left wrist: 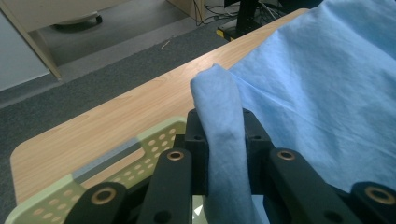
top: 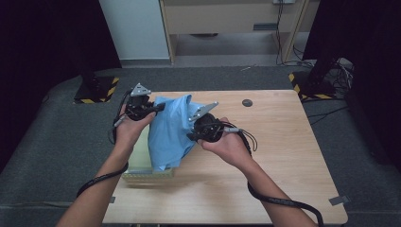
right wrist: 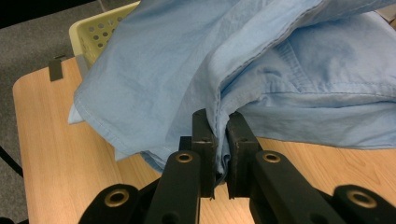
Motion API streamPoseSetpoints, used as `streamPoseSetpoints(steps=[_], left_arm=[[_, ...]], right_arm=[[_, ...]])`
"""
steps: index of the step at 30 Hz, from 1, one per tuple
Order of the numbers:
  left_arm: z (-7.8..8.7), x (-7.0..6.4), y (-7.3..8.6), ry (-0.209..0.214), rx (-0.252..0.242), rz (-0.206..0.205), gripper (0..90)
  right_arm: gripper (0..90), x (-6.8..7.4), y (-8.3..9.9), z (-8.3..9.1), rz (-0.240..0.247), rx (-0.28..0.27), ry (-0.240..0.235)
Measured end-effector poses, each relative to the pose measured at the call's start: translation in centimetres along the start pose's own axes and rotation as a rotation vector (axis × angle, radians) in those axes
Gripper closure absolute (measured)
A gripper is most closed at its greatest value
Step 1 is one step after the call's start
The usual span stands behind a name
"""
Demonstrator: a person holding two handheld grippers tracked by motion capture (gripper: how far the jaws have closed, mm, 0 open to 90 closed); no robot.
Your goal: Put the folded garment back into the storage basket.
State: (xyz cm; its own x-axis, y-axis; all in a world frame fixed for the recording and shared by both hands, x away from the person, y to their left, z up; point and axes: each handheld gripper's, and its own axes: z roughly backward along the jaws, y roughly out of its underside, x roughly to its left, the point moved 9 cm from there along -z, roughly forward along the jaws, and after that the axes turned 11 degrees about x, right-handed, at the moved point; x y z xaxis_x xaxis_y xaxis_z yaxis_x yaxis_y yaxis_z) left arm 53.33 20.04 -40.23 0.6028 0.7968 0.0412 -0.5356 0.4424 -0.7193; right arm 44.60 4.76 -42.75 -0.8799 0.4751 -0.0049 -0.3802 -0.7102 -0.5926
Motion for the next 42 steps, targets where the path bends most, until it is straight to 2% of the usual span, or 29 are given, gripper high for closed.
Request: streamPoseSetpoints(steps=[5, 12, 20, 27, 42], left_arm=[[0.2, 1.6, 0.6, -0.012, 0.005, 0.017, 77.4], [0.4, 3.1, 1.2, -0.026, 0.01, 0.026, 77.4], [0.4, 4.3, 1.5, -0.037, 0.014, 0.034, 77.4], [0.5, 4.9, 1.6, -0.042, 0.008, 0.037, 77.3], [0.7, 6.6, 3.0, -0.07, 0.019, 0.06, 77.0]], right_arm=[[84.4, 0.3, -1.0, -0.5, 0.007, -0.002, -0.003], [84.4, 0.2, -2.1, -1.6, 0.01, -0.003, -0.012], [84.4, 0.3, -3.3, -2.8, 0.015, -0.004, -0.019], [84.4, 0.3, -3.8, -3.2, 0.012, -0.008, -0.018], [84.3, 0.9, -5.0, -5.2, 0.016, -0.009, -0.034]])
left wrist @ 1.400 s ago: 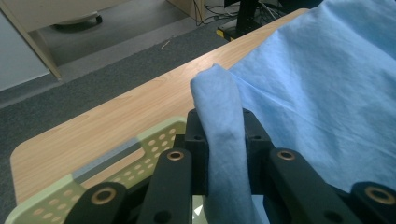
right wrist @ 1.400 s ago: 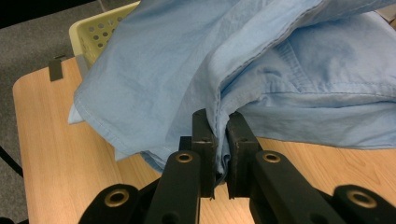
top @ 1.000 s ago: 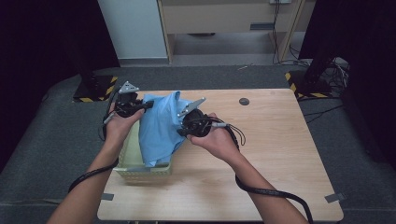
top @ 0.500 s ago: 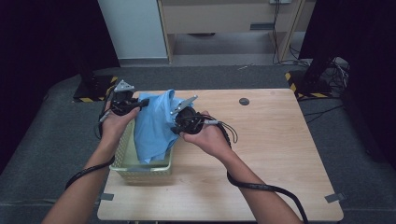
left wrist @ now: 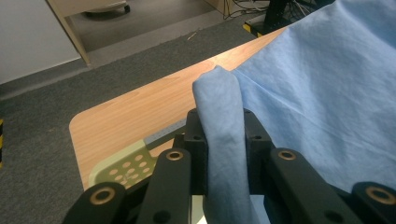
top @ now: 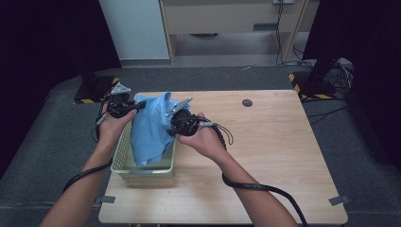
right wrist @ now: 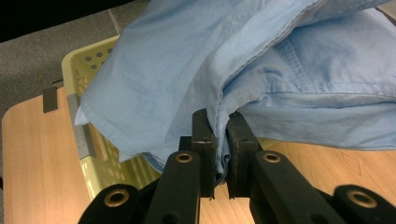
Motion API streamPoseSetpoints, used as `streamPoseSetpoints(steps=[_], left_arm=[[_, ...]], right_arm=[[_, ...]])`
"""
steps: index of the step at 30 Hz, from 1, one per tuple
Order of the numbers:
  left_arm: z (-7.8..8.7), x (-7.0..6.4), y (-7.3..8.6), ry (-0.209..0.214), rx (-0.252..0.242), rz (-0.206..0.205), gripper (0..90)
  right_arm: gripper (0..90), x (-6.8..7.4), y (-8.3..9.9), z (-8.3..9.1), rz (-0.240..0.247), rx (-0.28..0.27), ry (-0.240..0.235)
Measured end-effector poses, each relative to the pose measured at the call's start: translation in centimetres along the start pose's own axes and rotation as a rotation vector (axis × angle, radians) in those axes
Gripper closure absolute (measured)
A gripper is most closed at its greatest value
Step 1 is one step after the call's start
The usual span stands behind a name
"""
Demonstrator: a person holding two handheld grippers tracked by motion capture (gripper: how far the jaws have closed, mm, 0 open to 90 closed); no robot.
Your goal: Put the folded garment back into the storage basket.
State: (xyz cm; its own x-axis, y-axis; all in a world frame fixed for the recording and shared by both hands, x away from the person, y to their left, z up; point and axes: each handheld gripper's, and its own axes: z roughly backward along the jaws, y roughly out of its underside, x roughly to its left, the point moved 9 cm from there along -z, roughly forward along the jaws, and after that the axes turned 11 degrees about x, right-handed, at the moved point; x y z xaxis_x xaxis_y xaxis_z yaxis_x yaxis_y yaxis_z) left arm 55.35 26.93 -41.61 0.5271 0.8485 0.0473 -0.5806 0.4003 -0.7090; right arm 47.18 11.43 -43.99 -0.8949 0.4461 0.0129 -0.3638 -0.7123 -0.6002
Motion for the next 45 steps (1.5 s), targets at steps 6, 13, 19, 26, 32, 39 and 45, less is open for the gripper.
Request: streamPoseSetpoints(steps=[6, 13, 19, 26, 32, 39, 45], left_arm=[[0.1, 0.7, 0.7, -0.009, 0.001, 0.013, 77.0], [0.0, 1.2, 1.2, -0.016, 0.005, 0.02, 76.9], [0.0, 1.8, 1.6, -0.026, 0.002, 0.03, 76.6], [-0.2, 2.1, 2.2, -0.03, 0.013, 0.034, 76.4], [-0.3, 2.7, 3.0, -0.033, 0.02, 0.051, 76.2], [-0.7, 3.4, 3.9, -0.047, 0.032, 0.077, 70.7], [-0.8, 3.0, 4.5, -0.062, 0.039, 0.096, 38.5]], right_arm=[[84.3, 0.2, -0.3, -0.8, -0.001, -0.006, -0.002], [84.2, 0.2, -0.3, -1.6, -0.008, -0.007, -0.001], [84.0, 0.2, -0.5, -2.3, -0.011, -0.013, 0.004], [83.8, 0.4, -0.6, -3.3, -0.014, -0.005, 0.003], [83.5, 0.4, -0.6, -4.0, -0.019, 0.001, -0.002], [70.1, 0.4, -0.6, -5.1, -0.024, 0.009, 0.002], [39.4, -0.1, 0.7, -5.6, -0.047, -0.012, 0.015]])
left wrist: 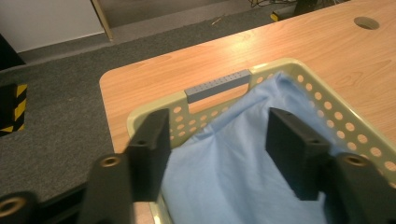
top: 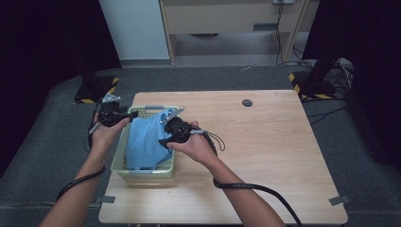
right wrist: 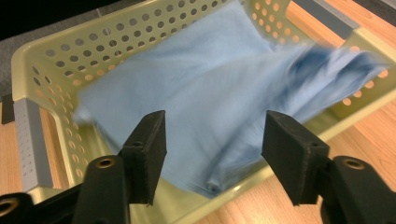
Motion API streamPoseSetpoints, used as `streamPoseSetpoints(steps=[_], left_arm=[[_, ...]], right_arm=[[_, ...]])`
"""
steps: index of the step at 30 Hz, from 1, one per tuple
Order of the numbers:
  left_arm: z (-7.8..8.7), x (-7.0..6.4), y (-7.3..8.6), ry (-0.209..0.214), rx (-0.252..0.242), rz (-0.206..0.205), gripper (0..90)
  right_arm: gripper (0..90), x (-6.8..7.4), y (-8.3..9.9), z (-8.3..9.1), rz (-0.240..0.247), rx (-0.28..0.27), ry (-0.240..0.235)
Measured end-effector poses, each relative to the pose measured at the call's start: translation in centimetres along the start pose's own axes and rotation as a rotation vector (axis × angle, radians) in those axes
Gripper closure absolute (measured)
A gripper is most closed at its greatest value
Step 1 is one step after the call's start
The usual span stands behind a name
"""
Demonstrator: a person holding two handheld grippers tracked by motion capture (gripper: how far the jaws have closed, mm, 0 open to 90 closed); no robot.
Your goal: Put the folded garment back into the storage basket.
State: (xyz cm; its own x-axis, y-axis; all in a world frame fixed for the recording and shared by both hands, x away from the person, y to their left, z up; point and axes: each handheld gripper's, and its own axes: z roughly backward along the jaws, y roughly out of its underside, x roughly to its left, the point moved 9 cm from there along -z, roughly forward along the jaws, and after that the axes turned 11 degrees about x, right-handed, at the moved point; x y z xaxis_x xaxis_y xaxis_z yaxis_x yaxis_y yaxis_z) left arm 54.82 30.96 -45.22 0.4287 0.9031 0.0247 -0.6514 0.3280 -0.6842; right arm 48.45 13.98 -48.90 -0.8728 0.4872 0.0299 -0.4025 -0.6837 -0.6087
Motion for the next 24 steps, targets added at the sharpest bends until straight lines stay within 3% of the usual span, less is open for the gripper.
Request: streamPoseSetpoints(steps=[9, 17, 24], left_arm=[[-0.1, -1.8, 0.0, 0.019, -0.002, -0.016, 28.6], [-0.4, -4.1, 0.2, 0.033, 0.016, -0.035, 11.0], [-0.3, -6.8, 0.1, 0.062, 0.024, -0.054, 5.7]], right_arm=[[21.0, 0.4, 0.2, 0.9, 0.011, -0.027, -0.008], [5.8, 0.8, 0.5, 1.9, 0.02, -0.045, -0.012], [4.3, 0.4, 2.3, 3.6, 0.022, -0.034, -0.006]])
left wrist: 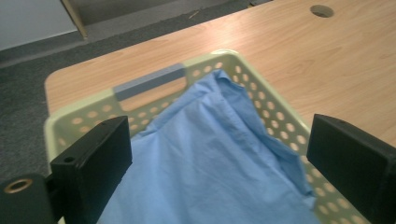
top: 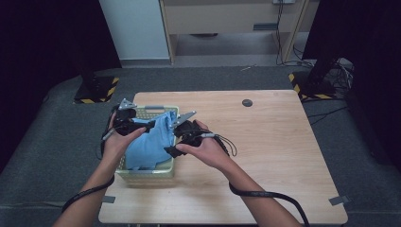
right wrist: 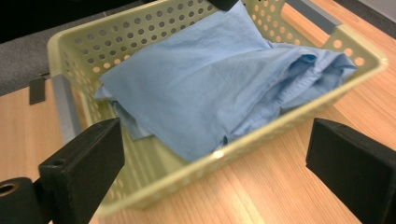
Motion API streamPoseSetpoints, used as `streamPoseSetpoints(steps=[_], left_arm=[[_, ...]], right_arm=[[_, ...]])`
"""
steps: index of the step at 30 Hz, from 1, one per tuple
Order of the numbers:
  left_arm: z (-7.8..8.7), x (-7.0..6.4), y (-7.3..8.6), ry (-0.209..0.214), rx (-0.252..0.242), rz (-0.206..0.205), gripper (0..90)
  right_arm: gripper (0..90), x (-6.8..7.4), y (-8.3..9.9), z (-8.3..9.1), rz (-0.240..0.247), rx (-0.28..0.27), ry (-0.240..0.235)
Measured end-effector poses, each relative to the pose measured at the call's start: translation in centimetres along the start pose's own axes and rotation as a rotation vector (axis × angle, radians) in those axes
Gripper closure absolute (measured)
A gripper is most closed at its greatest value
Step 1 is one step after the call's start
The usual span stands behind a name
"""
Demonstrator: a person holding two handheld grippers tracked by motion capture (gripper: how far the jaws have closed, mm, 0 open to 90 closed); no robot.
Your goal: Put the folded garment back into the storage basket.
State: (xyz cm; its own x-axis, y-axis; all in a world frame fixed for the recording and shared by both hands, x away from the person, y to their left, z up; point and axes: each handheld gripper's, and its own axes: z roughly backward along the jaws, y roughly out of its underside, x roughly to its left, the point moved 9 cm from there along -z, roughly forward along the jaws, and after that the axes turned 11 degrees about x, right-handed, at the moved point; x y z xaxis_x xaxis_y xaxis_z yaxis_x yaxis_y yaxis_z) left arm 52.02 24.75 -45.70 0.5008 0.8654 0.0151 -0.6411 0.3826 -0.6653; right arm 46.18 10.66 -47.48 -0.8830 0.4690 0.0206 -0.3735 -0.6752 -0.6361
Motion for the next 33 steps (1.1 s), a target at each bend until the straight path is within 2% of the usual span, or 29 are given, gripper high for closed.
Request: streamPoseSetpoints(steps=[3, 8, 15, 19, 28, 33], left_arm=[[0.1, -1.6, -0.2, 0.017, -0.001, -0.026, 5.1], [0.4, -4.5, -0.9, 0.043, -0.028, -0.041, 4.9], [-0.9, -8.7, -1.5, 0.07, -0.007, -0.09, 5.1], [-1.5, -10.8, -2.2, 0.077, -0.006, -0.127, 5.1], [-2.4, -14.5, -3.4, 0.101, -0.005, -0.173, 5.4], [-2.9, -16.6, -3.4, 0.118, -0.006, -0.201, 5.7]], right_arm=[[4.0, -0.4, 0.8, 1.1, -0.016, -0.009, -0.005], [4.1, -1.2, 2.5, 3.2, -0.018, 0.002, 0.014], [4.0, -2.3, 4.7, 5.8, -0.029, -0.018, 0.023], [4.0, -3.3, 5.9, 7.3, -0.052, -0.041, 0.032], [4.0, -5.1, 8.9, 9.6, -0.096, -0.06, 0.044], [4.1, -6.0, 10.6, 10.4, -0.125, -0.071, 0.05]])
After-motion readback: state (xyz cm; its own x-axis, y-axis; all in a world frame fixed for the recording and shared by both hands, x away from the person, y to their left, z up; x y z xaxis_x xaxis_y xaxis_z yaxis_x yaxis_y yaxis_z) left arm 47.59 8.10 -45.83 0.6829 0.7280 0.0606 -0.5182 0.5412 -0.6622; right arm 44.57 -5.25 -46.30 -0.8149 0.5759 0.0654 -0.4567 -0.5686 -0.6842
